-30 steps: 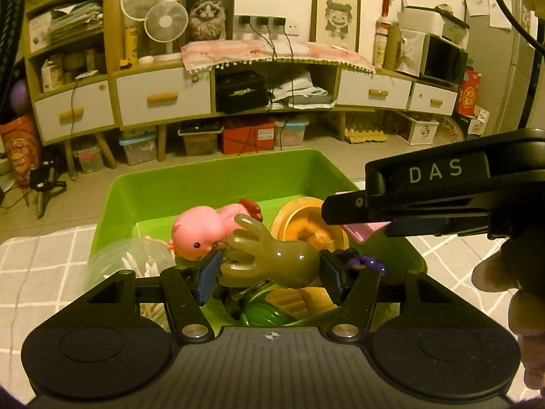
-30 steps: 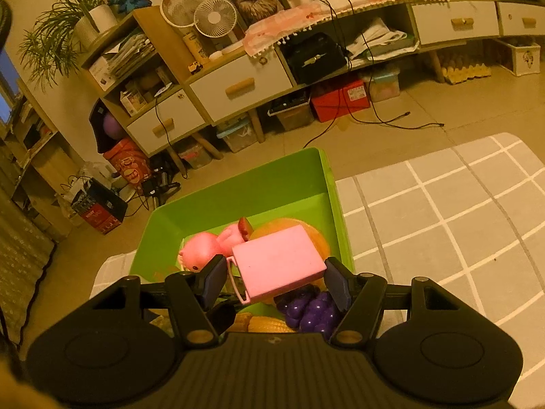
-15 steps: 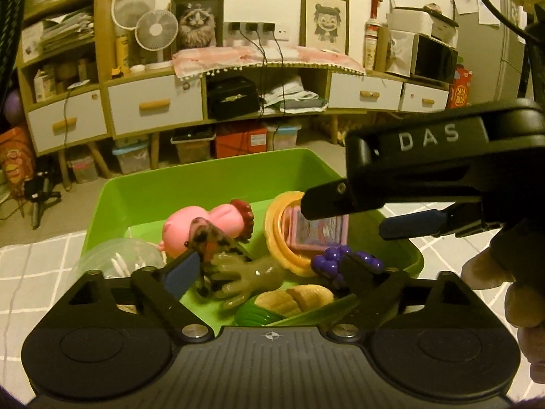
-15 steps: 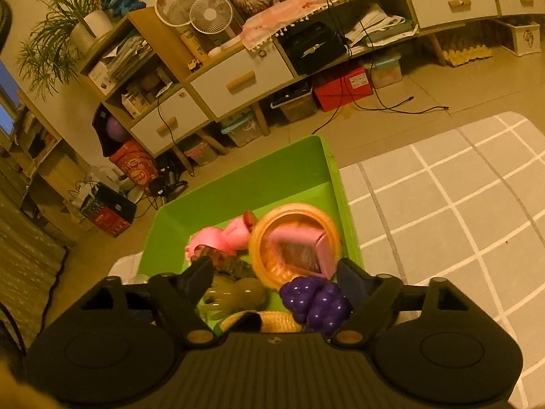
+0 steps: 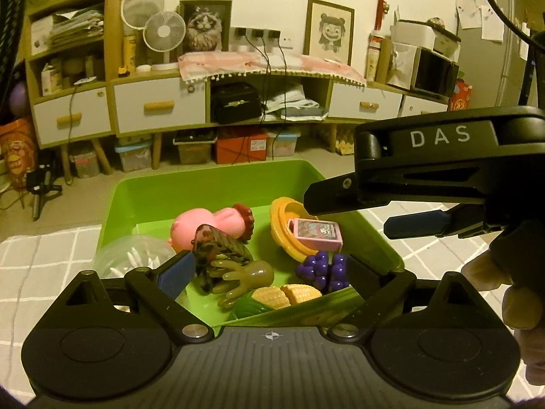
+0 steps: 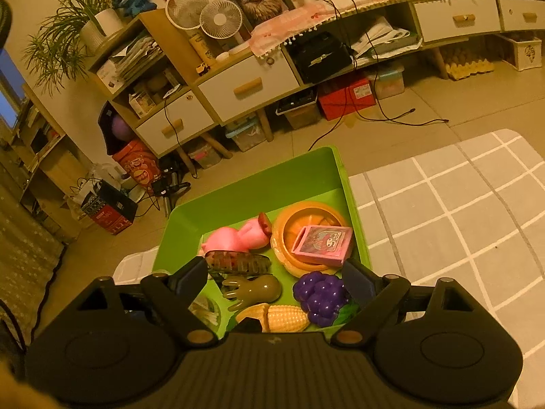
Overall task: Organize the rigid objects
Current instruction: 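Open both tools to release the octopus and pink box into the bin, then withdraw both tools from the bin toward the remaining toys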
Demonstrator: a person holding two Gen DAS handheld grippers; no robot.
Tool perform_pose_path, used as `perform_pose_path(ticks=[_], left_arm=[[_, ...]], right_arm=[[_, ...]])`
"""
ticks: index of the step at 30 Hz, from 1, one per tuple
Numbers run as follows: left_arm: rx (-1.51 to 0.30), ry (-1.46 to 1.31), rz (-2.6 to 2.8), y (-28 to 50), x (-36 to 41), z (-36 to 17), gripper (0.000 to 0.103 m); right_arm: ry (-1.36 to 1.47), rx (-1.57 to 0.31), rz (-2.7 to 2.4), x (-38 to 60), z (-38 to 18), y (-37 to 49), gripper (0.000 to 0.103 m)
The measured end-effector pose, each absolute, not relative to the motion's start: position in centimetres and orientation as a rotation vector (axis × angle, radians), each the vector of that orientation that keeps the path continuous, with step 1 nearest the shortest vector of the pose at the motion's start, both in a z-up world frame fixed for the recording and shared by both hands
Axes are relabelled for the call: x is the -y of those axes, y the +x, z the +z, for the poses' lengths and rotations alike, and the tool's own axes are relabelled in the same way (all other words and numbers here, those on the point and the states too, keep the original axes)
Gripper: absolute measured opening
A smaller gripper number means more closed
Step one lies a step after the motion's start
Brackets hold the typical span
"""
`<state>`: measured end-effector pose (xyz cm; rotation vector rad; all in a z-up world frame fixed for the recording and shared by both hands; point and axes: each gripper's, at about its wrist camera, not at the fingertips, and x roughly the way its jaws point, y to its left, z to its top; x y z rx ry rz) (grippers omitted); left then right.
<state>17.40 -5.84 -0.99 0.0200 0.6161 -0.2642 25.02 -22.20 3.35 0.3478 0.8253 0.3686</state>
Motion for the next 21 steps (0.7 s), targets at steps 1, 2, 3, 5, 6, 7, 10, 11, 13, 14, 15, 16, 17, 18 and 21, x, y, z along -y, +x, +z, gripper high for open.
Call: perform_pose_path(ticks=[1,2,3,5,6,7,10,11,13,14,15,16,17,18,21], left_arm=[[-0.613,0.019,-0.264,17.2,5.8,-0.9,0.095],[-0.609,0.016,-0.263,17.0,5.8,-0.7,0.095],[-0.606,0.011,-0.263,16.7,5.8,-0.6,0.095],[-0.602,0.000,-0.266,16.3,5.6,-0.3,0.095],[-0.601,-0.003,-0.268,16.1,5.5,-0.2,0.095],[-0.600,-0.003,-0.268,15.8,5.5,-0.1,0.095],[-0.597,-0.001,-0.271,14.9,5.3,0.2,0.096],[-0.598,-0.003,-0.271,14.6,5.2,0.3,0.096],[-0.602,-0.009,-0.270,14.1,5.0,0.5,0.096],[-0.605,-0.013,-0.270,13.7,4.9,0.6,0.096],[-0.609,-0.016,-0.271,13.5,4.7,0.6,0.096],[-0.611,-0.017,-0.271,13.2,4.6,0.7,0.096],[-0.613,-0.016,-0.271,12.9,4.5,0.7,0.097],[-0.615,-0.015,-0.270,12.7,4.3,0.8,0.097],[-0.624,-0.025,-0.265,12.0,3.9,0.9,0.097]], right_arm=[[0.349,-0.824,0.368,22.2,3.5,24.8,0.066],[0.349,-0.823,0.367,22.2,3.6,24.6,0.066],[0.349,-0.824,0.367,22.2,3.8,24.4,0.066],[0.346,-0.822,0.367,22.2,4.0,24.0,0.066],[0.344,-0.821,0.367,22.2,4.2,23.7,0.066],[0.343,-0.819,0.367,22.2,4.3,23.5,0.066],[0.340,-0.817,0.366,22.2,4.8,22.6,0.066],[0.340,-0.817,0.365,22.2,5.0,22.4,0.066],[0.339,-0.815,0.368,22.2,5.3,21.8,0.066],[0.338,-0.814,0.371,22.2,5.5,21.5,0.066],[0.336,-0.813,0.373,22.2,5.6,21.2,0.066],[0.335,-0.812,0.376,22.2,5.8,20.8,0.066],[0.336,-0.811,0.378,22.3,5.8,20.5,0.066],[0.336,-0.812,0.379,22.3,5.9,20.2,0.066],[0.333,-0.815,0.382,22.3,6.1,19.2,0.066]])
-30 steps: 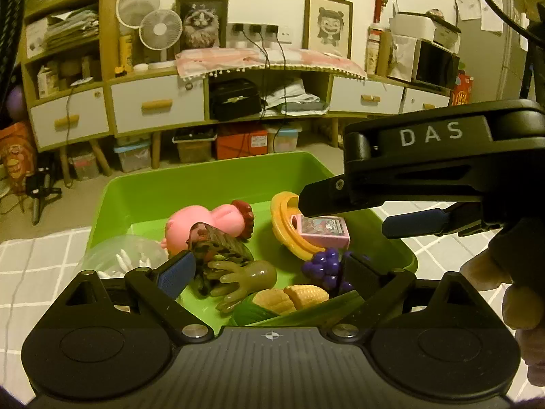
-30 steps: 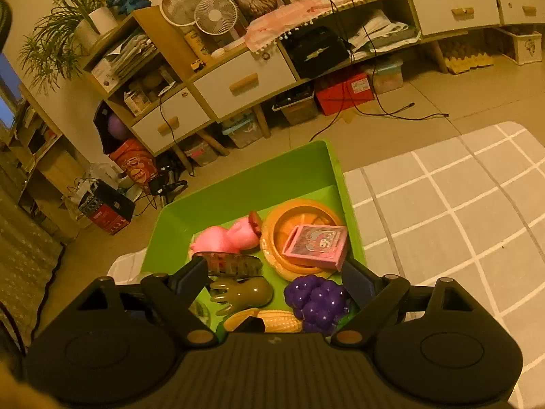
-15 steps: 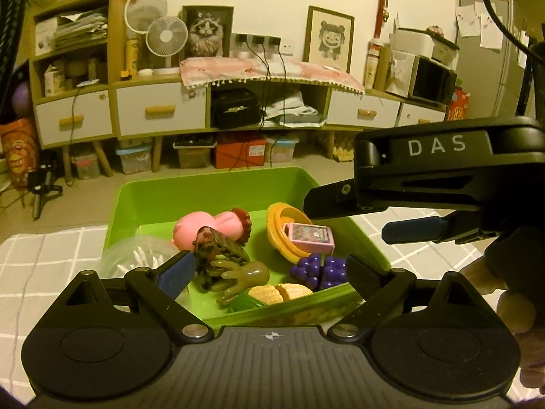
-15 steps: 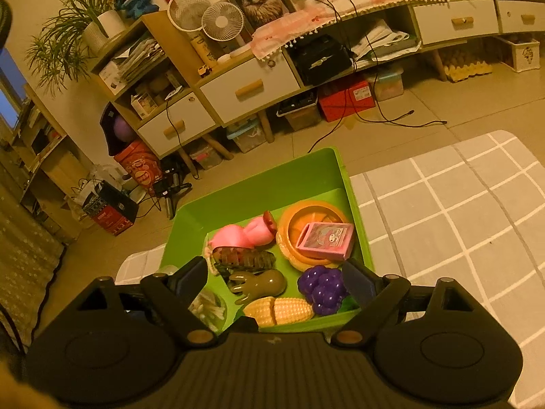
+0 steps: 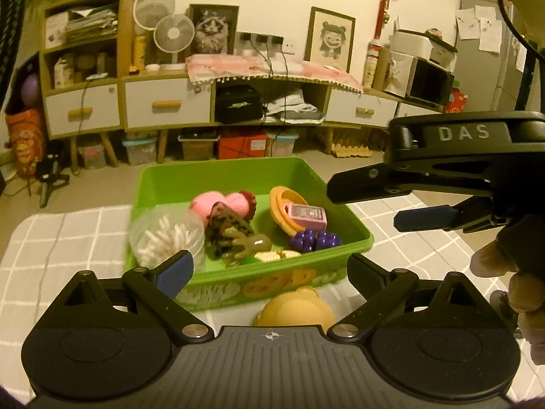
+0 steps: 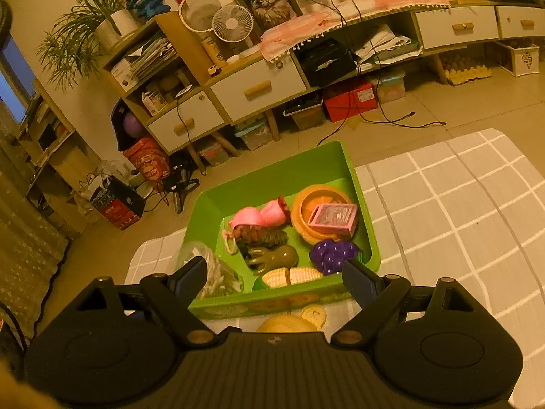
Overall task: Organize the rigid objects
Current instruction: 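Withdraw both tools from the bin toward the remaining toys, then lower the left tool onto the white starfish while the right tool approaches the second brown octopus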
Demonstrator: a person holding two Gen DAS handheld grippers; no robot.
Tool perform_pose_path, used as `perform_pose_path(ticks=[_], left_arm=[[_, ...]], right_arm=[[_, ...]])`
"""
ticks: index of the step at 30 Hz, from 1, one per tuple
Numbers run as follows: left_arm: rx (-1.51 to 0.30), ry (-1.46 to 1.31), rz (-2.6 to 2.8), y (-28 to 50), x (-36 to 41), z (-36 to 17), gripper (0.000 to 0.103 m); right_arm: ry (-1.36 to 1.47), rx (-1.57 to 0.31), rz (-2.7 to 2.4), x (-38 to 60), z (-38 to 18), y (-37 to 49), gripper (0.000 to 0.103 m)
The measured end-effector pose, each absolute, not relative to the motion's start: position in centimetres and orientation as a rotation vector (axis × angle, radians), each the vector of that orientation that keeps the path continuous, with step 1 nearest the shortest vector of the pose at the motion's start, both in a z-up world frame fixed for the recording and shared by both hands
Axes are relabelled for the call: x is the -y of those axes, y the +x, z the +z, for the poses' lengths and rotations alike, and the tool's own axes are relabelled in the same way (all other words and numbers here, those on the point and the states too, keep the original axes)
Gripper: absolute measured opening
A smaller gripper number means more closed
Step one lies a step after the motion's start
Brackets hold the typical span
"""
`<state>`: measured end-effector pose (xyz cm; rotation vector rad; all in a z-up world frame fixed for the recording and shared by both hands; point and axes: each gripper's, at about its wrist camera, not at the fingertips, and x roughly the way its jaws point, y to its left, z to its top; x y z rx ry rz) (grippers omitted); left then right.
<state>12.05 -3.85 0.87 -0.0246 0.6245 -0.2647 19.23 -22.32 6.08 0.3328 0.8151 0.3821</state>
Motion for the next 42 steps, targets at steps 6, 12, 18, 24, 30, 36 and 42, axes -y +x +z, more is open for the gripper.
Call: perform_pose_path(ticks=[6,12,18,24,30,36,42], left_arm=[[-0.640,-0.051,-0.260,10.8,3.0,1.1,0.098],[-0.665,-0.067,-0.256,9.4,2.0,0.9,0.099],[-0.681,-0.066,-0.254,8.2,1.0,0.7,0.100],[-0.695,-0.078,-0.242,6.8,-0.2,-0.1,0.101],[-0.723,-0.108,-0.216,6.0,-1.3,-1.2,0.101],[-0.765,-0.096,-0.192,4.5,-1.9,-2.9,0.101],[-0.780,-0.040,-0.172,3.3,-1.9,-4.6,0.101]], right_arm=[[0.326,-0.823,0.391,22.4,6.2,17.6,0.066],[0.295,-0.839,0.393,22.1,5.9,16.0,0.066],[0.247,-0.847,0.402,21.4,5.3,14.5,0.066],[0.187,-0.851,0.424,20.4,4.1,12.8,0.067],[0.088,-0.860,0.464,19.6,2.5,11.0,0.068],[0.051,-0.872,0.473,19.7,1.0,9.6,0.069],[-0.029,-0.868,0.438,20.2,-0.6,8.7,0.069]])
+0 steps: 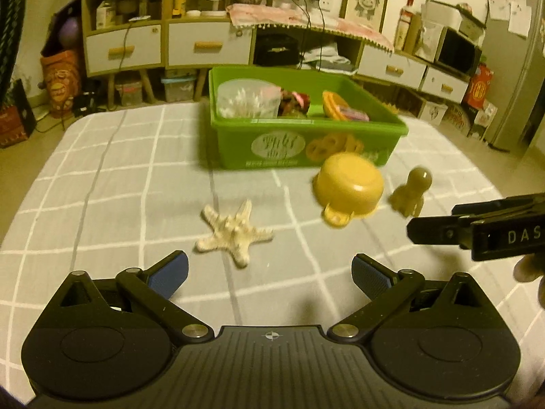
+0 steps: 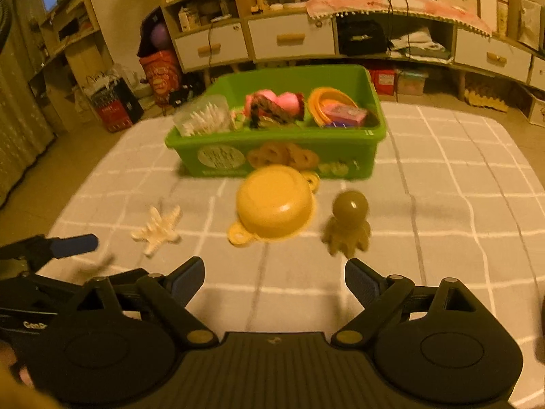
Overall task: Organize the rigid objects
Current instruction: 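Lower the left tool onto the white starfish while the right tool approaches the second brown octopus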
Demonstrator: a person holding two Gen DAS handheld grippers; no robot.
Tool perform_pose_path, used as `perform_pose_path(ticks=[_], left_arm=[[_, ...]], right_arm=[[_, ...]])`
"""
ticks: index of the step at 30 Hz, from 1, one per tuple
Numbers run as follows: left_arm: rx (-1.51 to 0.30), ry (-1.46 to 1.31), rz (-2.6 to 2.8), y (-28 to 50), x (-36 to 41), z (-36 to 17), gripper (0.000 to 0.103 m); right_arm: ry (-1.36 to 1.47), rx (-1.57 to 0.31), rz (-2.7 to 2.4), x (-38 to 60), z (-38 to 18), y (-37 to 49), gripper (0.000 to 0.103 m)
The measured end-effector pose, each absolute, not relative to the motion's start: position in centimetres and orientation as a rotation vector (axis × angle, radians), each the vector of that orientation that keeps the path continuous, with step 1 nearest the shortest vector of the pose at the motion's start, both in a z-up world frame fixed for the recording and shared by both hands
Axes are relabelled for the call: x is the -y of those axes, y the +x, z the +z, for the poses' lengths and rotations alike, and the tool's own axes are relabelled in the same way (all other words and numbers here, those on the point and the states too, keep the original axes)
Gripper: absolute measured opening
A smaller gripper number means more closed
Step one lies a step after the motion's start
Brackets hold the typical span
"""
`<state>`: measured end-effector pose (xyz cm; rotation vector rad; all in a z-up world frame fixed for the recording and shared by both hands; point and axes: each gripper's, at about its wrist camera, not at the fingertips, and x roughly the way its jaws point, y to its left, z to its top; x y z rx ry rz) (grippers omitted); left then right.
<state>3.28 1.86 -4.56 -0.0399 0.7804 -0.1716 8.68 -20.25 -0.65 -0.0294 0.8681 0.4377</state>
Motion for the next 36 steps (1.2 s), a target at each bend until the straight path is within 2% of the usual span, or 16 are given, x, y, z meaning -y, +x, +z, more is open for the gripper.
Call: perform_pose_path(ticks=[15,21,25,36], left_arm=[[-0.812,0.026,-0.128,2.0,-2.1,-7.5,0.101],[-0.785,0.054,-0.139,1.9,-2.0,-8.1,0.101],[-0.761,0.054,-0.149,2.1,-2.1,-8.3,0.102],[-0.712,0.057,-0.164,5.0,-2.0,-8.7,0.102]], right_arm=[[-0.076,-0.939,0.365,21.5,-4.3,7.8,0.070],[-0.093,-0.929,0.373,21.3,-4.8,7.8,0.085],[-0.175,-0.891,0.366,20.4,-5.4,7.2,0.085],[-0.167,-0.811,0.376,20.3,-6.0,9.1,0.085]])
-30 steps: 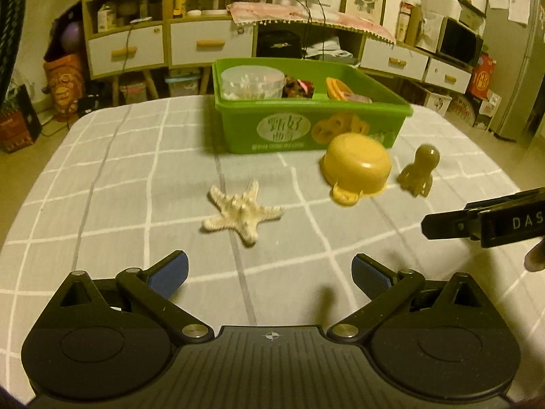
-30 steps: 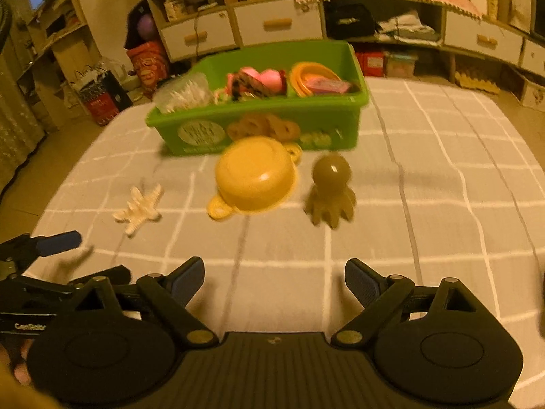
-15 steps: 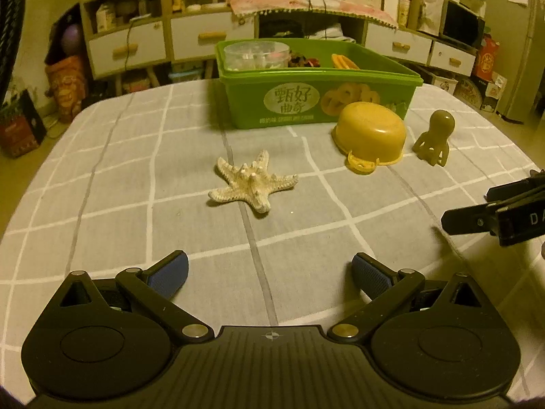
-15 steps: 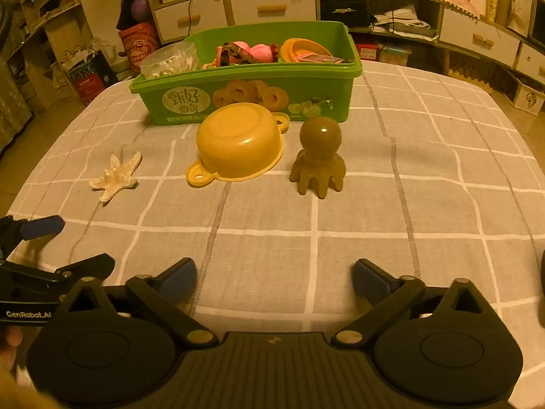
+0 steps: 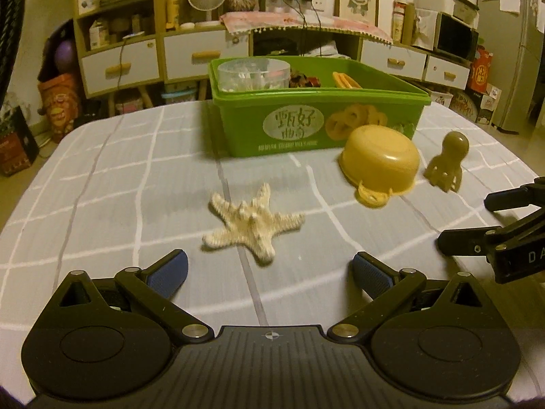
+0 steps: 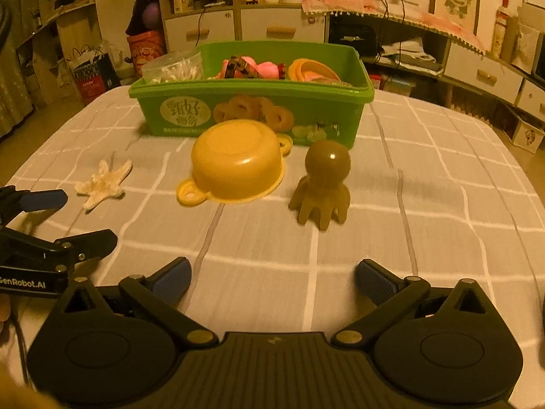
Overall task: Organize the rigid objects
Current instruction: 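Lower the left tool onto the white starfish while the right tool approaches the second brown octopus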
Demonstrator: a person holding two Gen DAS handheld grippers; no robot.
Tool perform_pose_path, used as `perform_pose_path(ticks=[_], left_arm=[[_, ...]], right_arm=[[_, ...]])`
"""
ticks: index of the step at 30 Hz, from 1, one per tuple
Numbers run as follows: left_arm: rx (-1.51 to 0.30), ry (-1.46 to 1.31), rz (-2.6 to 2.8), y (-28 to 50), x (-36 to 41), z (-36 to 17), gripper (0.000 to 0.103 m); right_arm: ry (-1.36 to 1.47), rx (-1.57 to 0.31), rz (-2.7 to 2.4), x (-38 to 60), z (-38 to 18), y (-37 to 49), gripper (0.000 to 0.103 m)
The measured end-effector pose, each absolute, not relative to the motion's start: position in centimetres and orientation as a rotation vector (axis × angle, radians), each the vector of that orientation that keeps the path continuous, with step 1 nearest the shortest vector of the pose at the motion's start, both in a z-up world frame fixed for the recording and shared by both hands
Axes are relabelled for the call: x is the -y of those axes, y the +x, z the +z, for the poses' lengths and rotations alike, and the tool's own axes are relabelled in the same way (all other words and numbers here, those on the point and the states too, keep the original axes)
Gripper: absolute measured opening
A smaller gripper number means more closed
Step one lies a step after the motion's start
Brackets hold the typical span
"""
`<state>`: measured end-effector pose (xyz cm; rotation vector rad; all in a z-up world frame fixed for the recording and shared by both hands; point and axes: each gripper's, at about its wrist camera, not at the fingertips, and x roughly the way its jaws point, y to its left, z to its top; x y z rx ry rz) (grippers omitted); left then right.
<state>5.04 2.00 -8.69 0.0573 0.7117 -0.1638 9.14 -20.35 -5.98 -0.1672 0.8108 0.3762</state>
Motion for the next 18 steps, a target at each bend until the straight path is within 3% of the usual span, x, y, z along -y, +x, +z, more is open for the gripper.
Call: perform_pose_path(ticks=[14,18], left_arm=[[-0.735,0.054,-0.156,7.4,-1.9,-8.3,0.101],[-0.726,0.051,-0.153,7.5,-1.8,-8.3,0.098]], right_arm=[[-0.140,-0.788,0.321,20.7,-6.1,12.2,0.084],[-0.123,-0.779,0.294,21.0,-6.1,12.8,0.079]])
